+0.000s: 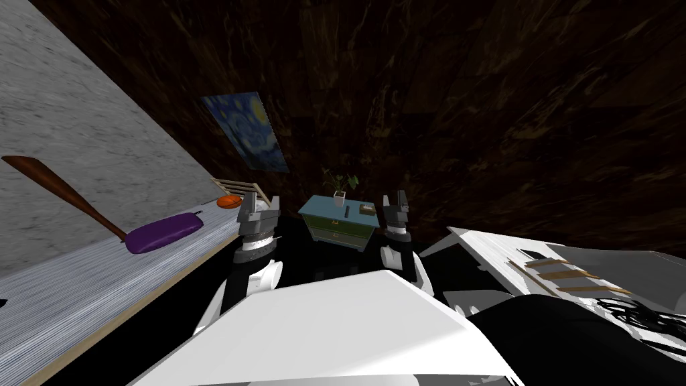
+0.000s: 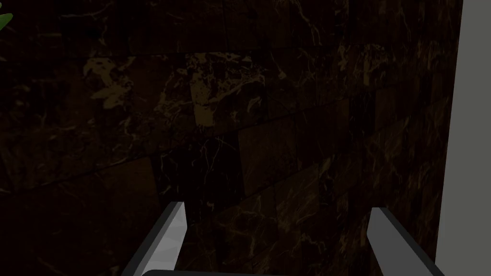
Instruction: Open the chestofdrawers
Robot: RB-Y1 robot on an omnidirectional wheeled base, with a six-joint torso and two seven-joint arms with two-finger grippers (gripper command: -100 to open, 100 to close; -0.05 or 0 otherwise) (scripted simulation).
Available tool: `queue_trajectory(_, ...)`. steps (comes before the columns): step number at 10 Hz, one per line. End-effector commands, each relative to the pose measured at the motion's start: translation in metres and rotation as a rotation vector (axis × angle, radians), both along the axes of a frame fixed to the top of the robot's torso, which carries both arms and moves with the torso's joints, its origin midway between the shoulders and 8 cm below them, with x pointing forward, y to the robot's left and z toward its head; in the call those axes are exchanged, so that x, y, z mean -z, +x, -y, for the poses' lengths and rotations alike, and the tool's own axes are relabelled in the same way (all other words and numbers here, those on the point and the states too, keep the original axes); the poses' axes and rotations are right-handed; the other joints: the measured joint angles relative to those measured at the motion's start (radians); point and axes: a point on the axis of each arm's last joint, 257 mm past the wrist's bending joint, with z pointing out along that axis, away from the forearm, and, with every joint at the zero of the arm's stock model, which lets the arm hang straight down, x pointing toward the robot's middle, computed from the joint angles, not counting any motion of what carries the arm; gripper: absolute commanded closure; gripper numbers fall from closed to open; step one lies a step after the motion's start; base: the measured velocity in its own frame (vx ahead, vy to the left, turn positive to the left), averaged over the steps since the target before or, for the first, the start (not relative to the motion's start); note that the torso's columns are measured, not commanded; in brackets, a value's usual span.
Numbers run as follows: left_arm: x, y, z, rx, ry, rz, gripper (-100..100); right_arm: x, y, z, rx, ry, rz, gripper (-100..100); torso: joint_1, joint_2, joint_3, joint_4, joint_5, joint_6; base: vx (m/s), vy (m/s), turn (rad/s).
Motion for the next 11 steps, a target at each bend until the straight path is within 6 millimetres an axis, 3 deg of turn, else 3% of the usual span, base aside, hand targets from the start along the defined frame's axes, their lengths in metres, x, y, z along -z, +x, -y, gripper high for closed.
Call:
queue_trajectory(1,0.0,0.0,0.0,0.0,0.0,0.0,0,0.0,0.0,0.0,0.0,0.0,0.0,0,0.0,0.04,-0.082,0.041,0.0,0.0,0.0,0.0,0.0)
queue_trajectory(9,0.0,0.0,0.0,0.0,0.0,0.0,0,0.0,0.0,0.0,0.0,0.0,0.0,0,0.0,0.618,-1.234,0.617,0.0,0.0,0.0,0.0,0.0)
queue_trajectory(10,0.0,0.0,0.0,0.0,0.0,0.0,0,0.008,0.009,-0.006,-0.019,-0.038,-0.039,-100,0.0,0.691,-1.382,0.691,0.0,0.0,0.002,0.01,0.023)
queue_trajectory(11,0.0,0.0,0.0,0.0,0.0,0.0,0,0.017,0.017,-0.01,-0.031,-0.065,-0.076,-100,0.0,0.725,-1.451,0.724,0.0,0.0,-0.002,0.029,0.043)
